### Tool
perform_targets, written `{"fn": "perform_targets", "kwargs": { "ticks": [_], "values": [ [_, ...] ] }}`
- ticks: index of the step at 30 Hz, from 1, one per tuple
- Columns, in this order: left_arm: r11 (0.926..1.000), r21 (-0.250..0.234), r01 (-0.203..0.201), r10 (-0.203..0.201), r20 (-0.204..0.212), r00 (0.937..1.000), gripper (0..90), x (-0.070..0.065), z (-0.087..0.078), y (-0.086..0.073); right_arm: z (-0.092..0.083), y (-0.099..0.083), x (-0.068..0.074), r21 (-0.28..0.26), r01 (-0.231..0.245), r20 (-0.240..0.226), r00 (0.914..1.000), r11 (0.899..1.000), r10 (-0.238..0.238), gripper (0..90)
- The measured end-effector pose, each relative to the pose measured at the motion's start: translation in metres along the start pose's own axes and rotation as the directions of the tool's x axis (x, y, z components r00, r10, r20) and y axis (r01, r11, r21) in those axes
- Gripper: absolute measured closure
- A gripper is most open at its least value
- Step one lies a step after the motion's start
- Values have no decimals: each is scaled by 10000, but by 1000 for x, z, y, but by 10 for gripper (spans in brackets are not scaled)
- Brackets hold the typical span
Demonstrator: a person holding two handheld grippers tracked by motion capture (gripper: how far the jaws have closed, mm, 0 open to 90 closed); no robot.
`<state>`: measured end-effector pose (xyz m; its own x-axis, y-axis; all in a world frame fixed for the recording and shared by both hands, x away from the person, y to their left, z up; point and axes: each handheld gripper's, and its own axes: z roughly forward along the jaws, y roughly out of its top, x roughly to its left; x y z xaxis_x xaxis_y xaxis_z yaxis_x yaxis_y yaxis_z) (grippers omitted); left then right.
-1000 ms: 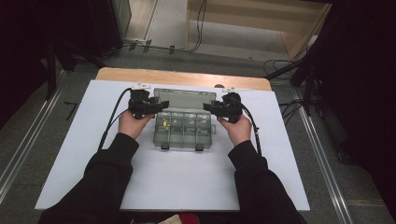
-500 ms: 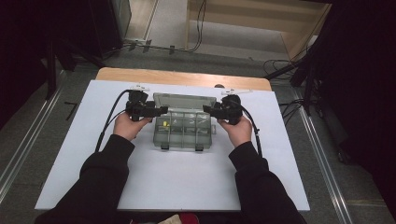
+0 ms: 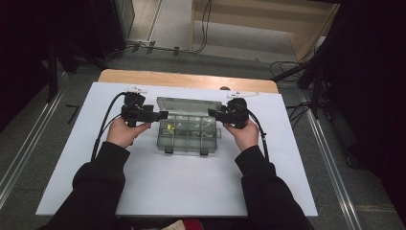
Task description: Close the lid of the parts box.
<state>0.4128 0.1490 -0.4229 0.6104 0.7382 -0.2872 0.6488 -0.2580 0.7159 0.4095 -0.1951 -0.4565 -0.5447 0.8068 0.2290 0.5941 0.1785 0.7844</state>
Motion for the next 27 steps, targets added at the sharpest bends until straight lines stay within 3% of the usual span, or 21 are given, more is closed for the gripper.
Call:
{"fn": "perform_targets", "kwargs": {
  "ticks": [3, 8, 11, 14, 15, 18, 27],
  "values": [
    [9999, 135, 74, -73, -79, 9999, 255, 0, -9, 1, 0, 0, 0, -20, 1, 2, 10000, 10000, -1, 489],
    [9993, 362, 135, -131, -116, 9998, 424, -6, -21, 9, 0, 0, 0, -4, -25, -17, 10000, 10000, 25, 484],
    [9970, 768, 38, -47, 124, 9999, 588, -12, -25, 15, 1, -1, 0, -24, -149, -73, 9999, 9999, 149, 479],
    [9965, 828, 74, -112, 449, 9989, 694, -16, -25, 17, 1, -1, 0, -67, -104, -88, 9999, 9999, 104, 475],
    [9967, 813, 12, -53, 504, 9987, 777, -16, -24, 18, 0, -2, 0, -59, -44, -123, 9999, 10000, 43, 470],
    [9964, 837, -141, 96, 544, 9985, 851, -20, -22, 19, 0, -3, 0, -68, 19, -100, 9999, 10000, -20, 464],
    [9972, 709, -241, 188, 735, 9971, 878, -21, -19, 23, -1, -6, 3, -113, 334, -58, 9994, 9994, -334, 453]
  ]
}}
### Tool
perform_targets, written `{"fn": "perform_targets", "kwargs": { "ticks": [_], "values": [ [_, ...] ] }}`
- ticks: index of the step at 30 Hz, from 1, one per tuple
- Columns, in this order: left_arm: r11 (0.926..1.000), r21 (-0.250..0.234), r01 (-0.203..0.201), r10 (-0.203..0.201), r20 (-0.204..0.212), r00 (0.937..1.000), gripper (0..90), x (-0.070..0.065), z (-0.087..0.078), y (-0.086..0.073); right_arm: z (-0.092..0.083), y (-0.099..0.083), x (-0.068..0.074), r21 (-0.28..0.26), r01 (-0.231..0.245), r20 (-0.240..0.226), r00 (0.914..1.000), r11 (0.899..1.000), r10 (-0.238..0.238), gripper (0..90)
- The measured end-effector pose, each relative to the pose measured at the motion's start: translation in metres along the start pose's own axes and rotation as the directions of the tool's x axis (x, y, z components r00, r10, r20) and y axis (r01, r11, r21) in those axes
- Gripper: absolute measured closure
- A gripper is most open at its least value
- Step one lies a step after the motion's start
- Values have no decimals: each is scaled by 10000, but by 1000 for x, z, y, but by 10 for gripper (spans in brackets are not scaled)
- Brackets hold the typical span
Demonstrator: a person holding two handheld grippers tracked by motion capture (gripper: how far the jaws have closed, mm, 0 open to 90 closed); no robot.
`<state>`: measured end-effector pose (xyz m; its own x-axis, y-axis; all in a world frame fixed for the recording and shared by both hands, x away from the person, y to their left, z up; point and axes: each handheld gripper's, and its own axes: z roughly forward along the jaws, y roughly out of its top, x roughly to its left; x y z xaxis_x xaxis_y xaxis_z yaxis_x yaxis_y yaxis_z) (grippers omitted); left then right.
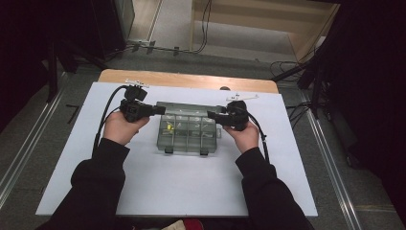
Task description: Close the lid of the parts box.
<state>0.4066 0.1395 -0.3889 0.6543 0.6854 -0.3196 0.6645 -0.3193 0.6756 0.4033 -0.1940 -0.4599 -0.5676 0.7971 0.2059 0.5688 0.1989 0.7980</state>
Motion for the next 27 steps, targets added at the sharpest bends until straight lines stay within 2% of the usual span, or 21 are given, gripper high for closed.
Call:
{"fn": "perform_targets", "kwargs": {
  "ticks": [3, 10, 11, 15, 19, 21, 22, 23, 25, 26, 27],
  "values": [
    [9999, 48, -92, 92, 11, 10000, 877, 0, 1, 0, 0, 0, 0, 8, 23, -7, 10000, 10000, -23, 448],
    [9998, 82, -168, 168, 16, 9999, 877, 0, 3, -1, -4, 0, -3, 74, -257, -234, 9994, 9996, 259, 401],
    [9998, 81, -161, 161, 25, 9999, 877, -1, 3, -1, -5, 1, -3, 117, -391, -290, 9988, 9992, 395, 393],
    [9999, 78, -130, 129, 136, 9998, 877, 0, 3, -1, -10, 1, -4, 322, -348, -497, 9981, 9989, 364, 374],
    [9998, 103, -196, 195, 144, 9997, 877, 0, 1, -1, -23, 0, -5, 496, -454, -692, 9964, 9977, 488, 364],
    [9998, 24, -173, 173, 202, 9996, 877, 1, 1, -2, -31, -1, -7, 720, -486, -812, 9952, 9962, 545, 413],
    [9998, 19, -198, 197, 217, 9996, 877, 1, 1, -2, -39, -2, -9, 883, -494, -941, 9939, 9949, 577, 488],
    [9998, 4, -184, 184, 219, 9996, 877, 1, 0, -2, -39, -2, -9, 883, -494, -941, 9939, 9949, 577, 488],
    [9999, -49, -165, 166, 254, 9995, 878, 1, -1, -2, -47, -2, -10, 1009, -606, -994, 9925, 9931, 707, 582],
    [9999, -12, -139, 140, 245, 9996, 877, 0, -1, -2, -55, 0, -13, 1125, -776, -1064, 9903, 9906, 897, 707],
    [9998, 25, -208, 208, 230, 9995, 877, 0, -2, -2, -55, 0, -13, 1125, -776, -1064, 9903, 9906, 897, 707]
  ]
}}
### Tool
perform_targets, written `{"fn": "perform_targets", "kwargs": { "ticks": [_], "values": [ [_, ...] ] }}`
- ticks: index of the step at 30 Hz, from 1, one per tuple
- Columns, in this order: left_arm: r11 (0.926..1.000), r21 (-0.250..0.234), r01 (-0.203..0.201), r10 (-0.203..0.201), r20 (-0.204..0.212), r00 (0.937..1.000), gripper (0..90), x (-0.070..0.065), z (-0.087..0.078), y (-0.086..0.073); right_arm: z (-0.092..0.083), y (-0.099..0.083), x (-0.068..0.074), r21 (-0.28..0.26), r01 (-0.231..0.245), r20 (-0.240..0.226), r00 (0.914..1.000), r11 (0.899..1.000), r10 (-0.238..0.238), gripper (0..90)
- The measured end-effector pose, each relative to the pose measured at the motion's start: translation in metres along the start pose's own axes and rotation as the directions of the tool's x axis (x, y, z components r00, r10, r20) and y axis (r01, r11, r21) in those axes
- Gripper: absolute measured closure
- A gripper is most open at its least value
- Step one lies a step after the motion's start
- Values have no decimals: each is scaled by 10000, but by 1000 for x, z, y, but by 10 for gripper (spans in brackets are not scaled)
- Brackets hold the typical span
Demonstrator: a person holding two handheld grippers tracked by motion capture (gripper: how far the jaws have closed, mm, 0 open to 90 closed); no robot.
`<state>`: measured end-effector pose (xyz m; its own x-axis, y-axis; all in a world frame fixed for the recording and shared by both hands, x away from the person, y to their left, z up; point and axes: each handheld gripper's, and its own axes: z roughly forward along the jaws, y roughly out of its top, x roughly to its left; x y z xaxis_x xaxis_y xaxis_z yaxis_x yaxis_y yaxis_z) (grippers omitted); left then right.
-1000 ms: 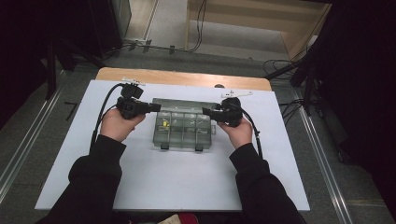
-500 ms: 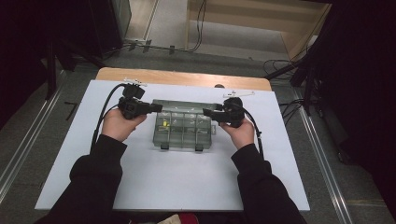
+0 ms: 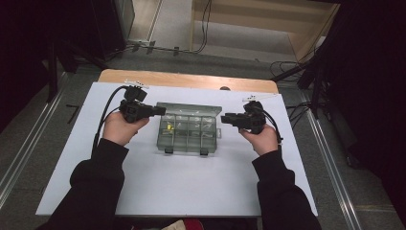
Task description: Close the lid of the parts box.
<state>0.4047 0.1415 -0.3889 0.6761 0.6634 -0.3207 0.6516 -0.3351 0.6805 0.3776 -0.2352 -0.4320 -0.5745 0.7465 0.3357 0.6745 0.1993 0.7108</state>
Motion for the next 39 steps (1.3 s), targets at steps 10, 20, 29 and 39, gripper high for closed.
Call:
{"fn": "perform_targets", "kwargs": {
  "ticks": [10, 20, 29, 39],
  "values": [
    [10000, -1, 92, -92, 65, 9999, 878, 1, 0, -1, -4, 22, -6, -331, -384, -116, 9992, 9987, 380, 874],
    [9995, 292, -78, 71, 221, 9997, 879, -2, -7, -6, 8, 42, 4, -420, -294, -302, 9991, 9987, 281, 873],
    [9984, 562, 82, -99, 305, 9995, 899, -10, -30, -5, 8, 41, 7, -242, -268, -703, 9972, 9993, 250, 873],
    [9986, 508, -112, 103, 177, 9998, 897, -2, -11, -12, 6, 27, 11, 8, -99, -651, 9978, 10000, 100, 873]
  ]
}}
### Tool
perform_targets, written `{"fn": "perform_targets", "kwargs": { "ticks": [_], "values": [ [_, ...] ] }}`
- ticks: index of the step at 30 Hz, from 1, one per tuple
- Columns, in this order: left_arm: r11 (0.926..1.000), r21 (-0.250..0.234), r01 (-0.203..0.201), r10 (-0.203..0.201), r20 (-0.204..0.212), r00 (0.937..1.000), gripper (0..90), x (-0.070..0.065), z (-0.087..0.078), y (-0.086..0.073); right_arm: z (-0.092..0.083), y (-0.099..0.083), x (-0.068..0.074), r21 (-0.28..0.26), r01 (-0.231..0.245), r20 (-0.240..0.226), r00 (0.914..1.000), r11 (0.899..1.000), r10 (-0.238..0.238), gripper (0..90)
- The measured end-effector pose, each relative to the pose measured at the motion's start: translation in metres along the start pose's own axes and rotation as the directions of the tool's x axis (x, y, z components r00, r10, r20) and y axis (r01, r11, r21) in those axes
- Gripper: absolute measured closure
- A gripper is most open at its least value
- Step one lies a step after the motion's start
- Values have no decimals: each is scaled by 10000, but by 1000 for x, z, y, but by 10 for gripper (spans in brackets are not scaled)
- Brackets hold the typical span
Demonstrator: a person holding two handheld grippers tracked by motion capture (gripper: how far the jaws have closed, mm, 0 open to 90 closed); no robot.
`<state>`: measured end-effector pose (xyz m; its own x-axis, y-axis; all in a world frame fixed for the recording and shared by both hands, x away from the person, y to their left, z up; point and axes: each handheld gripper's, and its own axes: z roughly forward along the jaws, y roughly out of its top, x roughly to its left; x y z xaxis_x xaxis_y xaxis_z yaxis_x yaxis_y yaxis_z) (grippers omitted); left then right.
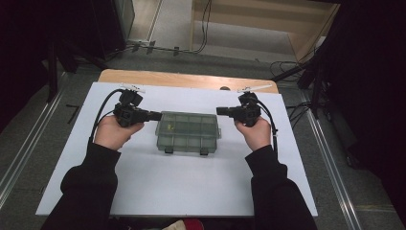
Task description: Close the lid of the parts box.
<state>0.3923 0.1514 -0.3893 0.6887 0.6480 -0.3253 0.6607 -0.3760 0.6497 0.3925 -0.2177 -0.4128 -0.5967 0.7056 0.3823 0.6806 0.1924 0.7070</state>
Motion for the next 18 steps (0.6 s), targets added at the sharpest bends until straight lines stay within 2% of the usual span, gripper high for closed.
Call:
{"fn": "perform_targets", "kwargs": {
  "ticks": [2, 5, 13, 18],
  "values": [
    [9999, 13, 150, -150, 20, 9999, 897, 4, 6, -3, 2, -3, 1, 99, 57, 17, 10000, 9999, -58, 873],
    [9998, 206, -50, 51, -67, 10000, 896, 7, 13, -8, 6, -8, 4, 217, 148, 56, 9999, 9997, -149, 873],
    [9992, -243, -308, 311, 132, 9994, 896, 7, 18, -20, 7, -23, 16, 329, 544, 155, 9984, 9980, -549, 872],
    [9988, -463, -173, 185, 260, 9995, 896, 7, 19, -28, 11, -31, 22, 521, 678, 31, 9977, 9963, -680, 870]
  ]
}}
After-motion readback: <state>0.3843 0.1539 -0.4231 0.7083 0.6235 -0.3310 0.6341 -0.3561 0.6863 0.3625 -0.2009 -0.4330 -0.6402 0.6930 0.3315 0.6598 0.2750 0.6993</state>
